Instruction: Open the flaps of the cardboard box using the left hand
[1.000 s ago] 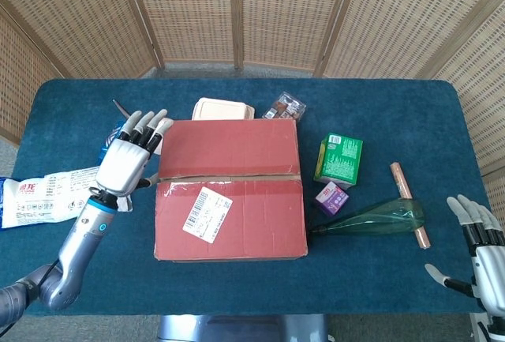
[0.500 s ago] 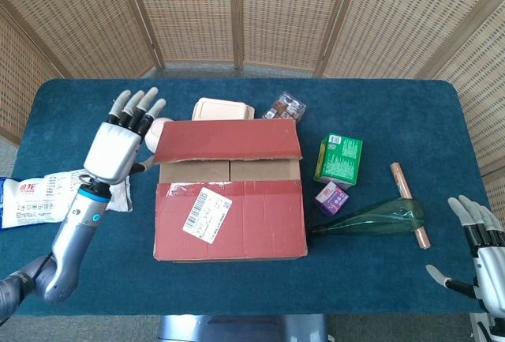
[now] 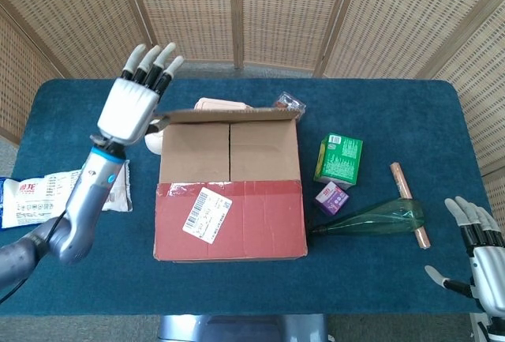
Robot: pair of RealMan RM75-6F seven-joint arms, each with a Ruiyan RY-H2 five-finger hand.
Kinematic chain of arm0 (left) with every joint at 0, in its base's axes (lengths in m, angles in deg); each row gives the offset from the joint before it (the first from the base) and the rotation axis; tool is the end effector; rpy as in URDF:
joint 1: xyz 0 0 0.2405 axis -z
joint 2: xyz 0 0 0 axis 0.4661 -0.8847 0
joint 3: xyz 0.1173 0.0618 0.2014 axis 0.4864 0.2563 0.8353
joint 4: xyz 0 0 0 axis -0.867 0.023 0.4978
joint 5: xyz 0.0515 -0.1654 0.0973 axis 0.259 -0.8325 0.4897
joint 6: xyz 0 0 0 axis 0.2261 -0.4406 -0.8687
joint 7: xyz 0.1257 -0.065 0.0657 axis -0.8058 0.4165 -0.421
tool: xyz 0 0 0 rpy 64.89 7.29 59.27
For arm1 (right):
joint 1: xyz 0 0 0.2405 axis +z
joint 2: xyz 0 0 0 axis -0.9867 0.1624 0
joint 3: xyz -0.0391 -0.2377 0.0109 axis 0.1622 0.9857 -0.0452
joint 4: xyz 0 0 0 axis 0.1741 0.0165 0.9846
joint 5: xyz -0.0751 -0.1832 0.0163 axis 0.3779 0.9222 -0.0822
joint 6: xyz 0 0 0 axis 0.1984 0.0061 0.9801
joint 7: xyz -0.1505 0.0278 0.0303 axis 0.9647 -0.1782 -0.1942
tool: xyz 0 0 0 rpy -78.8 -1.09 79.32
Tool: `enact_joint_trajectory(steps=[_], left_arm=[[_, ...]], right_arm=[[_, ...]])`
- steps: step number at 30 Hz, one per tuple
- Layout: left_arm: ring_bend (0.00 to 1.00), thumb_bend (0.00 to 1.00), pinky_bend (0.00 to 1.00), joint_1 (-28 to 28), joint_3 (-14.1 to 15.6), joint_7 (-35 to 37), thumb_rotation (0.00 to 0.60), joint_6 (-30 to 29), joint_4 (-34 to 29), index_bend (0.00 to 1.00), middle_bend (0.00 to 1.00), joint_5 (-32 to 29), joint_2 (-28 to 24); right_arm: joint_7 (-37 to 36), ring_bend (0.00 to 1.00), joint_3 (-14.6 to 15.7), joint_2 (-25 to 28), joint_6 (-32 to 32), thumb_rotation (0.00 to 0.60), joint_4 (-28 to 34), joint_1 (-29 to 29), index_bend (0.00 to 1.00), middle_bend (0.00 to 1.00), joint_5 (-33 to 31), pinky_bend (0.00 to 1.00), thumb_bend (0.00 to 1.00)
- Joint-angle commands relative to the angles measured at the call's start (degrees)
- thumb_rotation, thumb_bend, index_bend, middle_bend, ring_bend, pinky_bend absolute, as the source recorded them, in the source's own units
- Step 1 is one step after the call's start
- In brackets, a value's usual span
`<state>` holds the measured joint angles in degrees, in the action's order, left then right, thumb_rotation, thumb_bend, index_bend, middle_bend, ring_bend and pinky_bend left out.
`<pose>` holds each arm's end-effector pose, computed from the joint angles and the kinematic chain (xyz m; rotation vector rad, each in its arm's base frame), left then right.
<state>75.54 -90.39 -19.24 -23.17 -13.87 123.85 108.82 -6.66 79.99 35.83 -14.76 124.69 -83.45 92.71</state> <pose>-0.0543 0.4086 0.1420 -1.5971 -0.2774 -1.1337 -0.2405 -0.1447 0.2033 1.3191 -0.9986 1.0676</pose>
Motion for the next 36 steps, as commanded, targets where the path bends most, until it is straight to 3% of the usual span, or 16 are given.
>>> enact_joint_trajectory(steps=[1,5,10,17,20,23,26,29,32,36], left_arm=[[0.00,0.00,0.00,7.25,-1.98,-3.42,0.600,4.23,9.65,0.00,0.00,-3.59,4.58],[0.00,0.00,0.00,10.32,-2.53,-4.74,0.600,5.32,14.79,0.00,0.00,-6.39,7.41],[0.00,0.00,0.00,12.44,-0.54,-5.26,0.600,7.86,21.38,0.00,0.00,-10.12,12.32],[0.00,0.00,0.00,11.37,1.83,-1.28,0.600,8.45,19.49,0.00,0.00,-9.71,12.08],[0.00,0.00,0.00,9.65,3.17,1.88,0.600,9.22,13.67,0.00,0.00,-8.20,7.84],[0.00,0.00,0.01,6.97,4.85,5.95,0.600,12.78,3.62,0.00,0.00,-7.08,-0.59],[0.00,0.00,0.12,4.74,6.15,10.40,0.600,15.08,-4.23,0.00,0.00,-4.74,-7.98],[0.04,0.00,0.23,2.04,8.05,15.49,0.600,14.94,-9.86,0.08,0.00,0.13,-13.89],[0.08,0.00,0.27,-0.50,9.31,23.67,0.600,15.81,-15.62,0.16,0.05,2.45,-18.89],[0.10,0.00,0.29,-2.19,10.97,32.24,0.600,18.21,-20.17,0.17,0.09,4.97,-23.77]], right_arm=[[-0.14,0.00,0.00,0.19,0.11,0.600,0.12,-0.04,0.00,0.00,-0.36,0.00,0.00],[-0.44,0.00,-0.50,0.25,0.46,0.600,-0.05,0.22,0.00,0.00,-1.57,0.00,0.00],[-1.52,0.00,-1.12,0.70,0.92,0.600,-0.05,0.44,0.00,0.00,-3.40,0.00,0.00],[-1.05,0.00,-0.89,0.66,1.13,0.600,-0.13,0.46,0.00,0.00,-2.97,0.00,0.00],[-0.16,0.00,-0.82,0.33,1.29,0.600,-0.09,0.56,0.00,0.00,-2.64,0.00,0.00],[0.69,0.00,-0.80,-0.05,1.08,0.600,0.19,0.57,0.00,0.00,-2.08,0.00,0.00],[1.55,0.00,-0.78,-0.40,0.68,0.600,0.30,0.45,0.00,0.00,-1.59,0.00,0.00],[2.51,0.00,-0.67,-0.84,0.90,0.600,0.27,0.53,0.00,0.00,-1.35,0.00,0.00],[3.16,0.00,-0.70,-1.15,1.20,0.600,0.40,0.68,0.00,0.00,-1.49,0.00,0.00],[3.88,0.00,-0.60,-1.43,1.03,0.600,0.59,0.63,0.00,0.00,-0.95,0.00,0.00]])
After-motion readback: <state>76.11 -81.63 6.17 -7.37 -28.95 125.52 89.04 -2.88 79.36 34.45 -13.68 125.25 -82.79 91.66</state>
